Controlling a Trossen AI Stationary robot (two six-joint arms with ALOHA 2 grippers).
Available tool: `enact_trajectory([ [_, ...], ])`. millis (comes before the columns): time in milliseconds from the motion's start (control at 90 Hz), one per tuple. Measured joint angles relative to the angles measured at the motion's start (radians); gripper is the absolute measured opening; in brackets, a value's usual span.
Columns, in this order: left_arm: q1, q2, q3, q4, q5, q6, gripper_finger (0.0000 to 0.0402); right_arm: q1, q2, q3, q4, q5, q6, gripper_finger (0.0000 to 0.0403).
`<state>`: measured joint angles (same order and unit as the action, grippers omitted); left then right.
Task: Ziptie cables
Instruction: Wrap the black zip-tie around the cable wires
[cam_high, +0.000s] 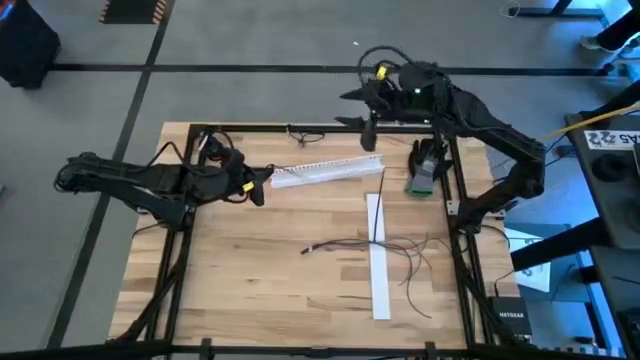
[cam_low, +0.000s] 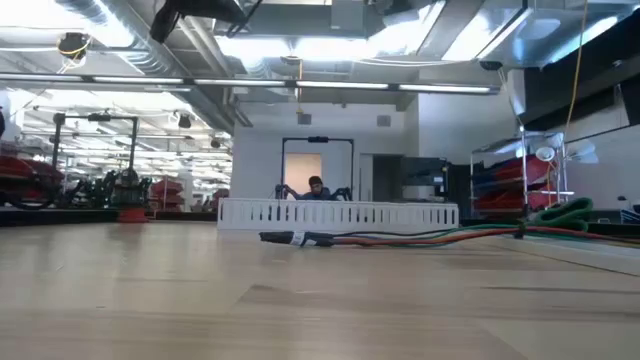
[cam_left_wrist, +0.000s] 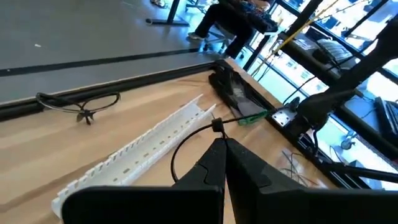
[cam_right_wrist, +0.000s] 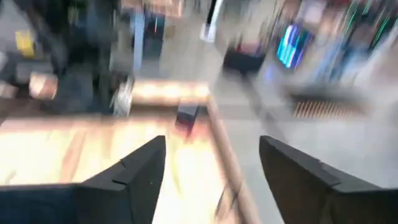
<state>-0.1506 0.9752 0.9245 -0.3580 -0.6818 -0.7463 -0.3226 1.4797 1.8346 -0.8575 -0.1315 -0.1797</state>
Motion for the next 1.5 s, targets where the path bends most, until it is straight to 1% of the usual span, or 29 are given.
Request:
enact_trajectory([
  [78, -0.002, 0.0, 0.0, 0.001, 0.019, 0.013, 0.0, 0.014, 0.0, -0.052, -0.117, -0.098, 0.037, 0.026],
  [144, -0.004, 0.0, 0.0, 0.002, 0.025, 0.012, 0.0, 0.04, 0.001, -0.139, -0.138, -0.149, 0.049, 0.0257],
  [222, -0.013, 0.005, 0.0, 0.004, 0.027, 0.003, 0.0, 0.086, -0.003, -0.266, -0.093, -0.153, 0.04, 0.025],
  [311, -0.035, 0.009, 0.0, 0.004, 0.028, -0.003, 0.0, 0.139, -0.021, -0.434, 0.041, -0.156, 0.021, 0.0241],
  [489, -0.084, 0.02, 0.0, 0.011, 0.028, -0.068, 0.0, 0.219, -0.021, -0.768, 0.422, -0.146, 0.042, 0.0225],
  [611, -0.119, 0.04, 0.0, 0.017, 0.027, -0.117, 0.0, 0.259, -0.006, -0.959, 0.829, -0.122, 0.042, 0.0219],
  [678, -0.145, 0.058, 0.0, 0.033, 0.028, -0.135, 0.0, 0.273, 0.026, -1.046, 1.032, -0.145, 0.042, 0.0216],
  [733, -0.164, 0.074, 0.0, 0.049, 0.029, -0.141, 0.0, 0.283, 0.058, -1.086, 1.179, -0.158, 0.046, 0.0214],
  [811, -0.187, 0.092, 0.0, 0.072, 0.029, -0.161, 0.0, 0.297, 0.107, -1.105, 1.244, -0.159, 0.047, 0.0208],
  [967, -0.226, 0.132, 0.0, 0.093, 0.024, -0.183, 0.0, 0.329, 0.241, -1.093, 1.253, -0.157, 0.045, 0.0191],
  [1111, -0.236, 0.157, 0.0, 0.118, 0.023, -0.166, 0.0, 0.37, 0.374, -1.046, 1.258, -0.157, 0.044, 0.0174],
  [1167, -0.237, 0.16, 0.0, 0.115, 0.023, -0.168, 0.0, 0.38, 0.422, -1.025, 1.257, -0.141, 0.044, 0.0169],
  [1344, -0.249, 0.165, 0.0, 0.12, 0.02, -0.179, 0.0, 0.39, 0.519, -0.948, 1.256, -0.131, 0.041, 0.0153],
  [1422, -0.25, 0.164, 0.0, 0.119, 0.02, -0.179, 0.0, 0.389, 0.543, -0.92, 1.241, -0.119, 0.041, 0.0133],
  [1500, -0.249, 0.165, 0.0, 0.12, 0.02, -0.18, 0.0, 0.388, 0.551, -0.907, 1.221, -0.097, 0.043, 0.0098],
])
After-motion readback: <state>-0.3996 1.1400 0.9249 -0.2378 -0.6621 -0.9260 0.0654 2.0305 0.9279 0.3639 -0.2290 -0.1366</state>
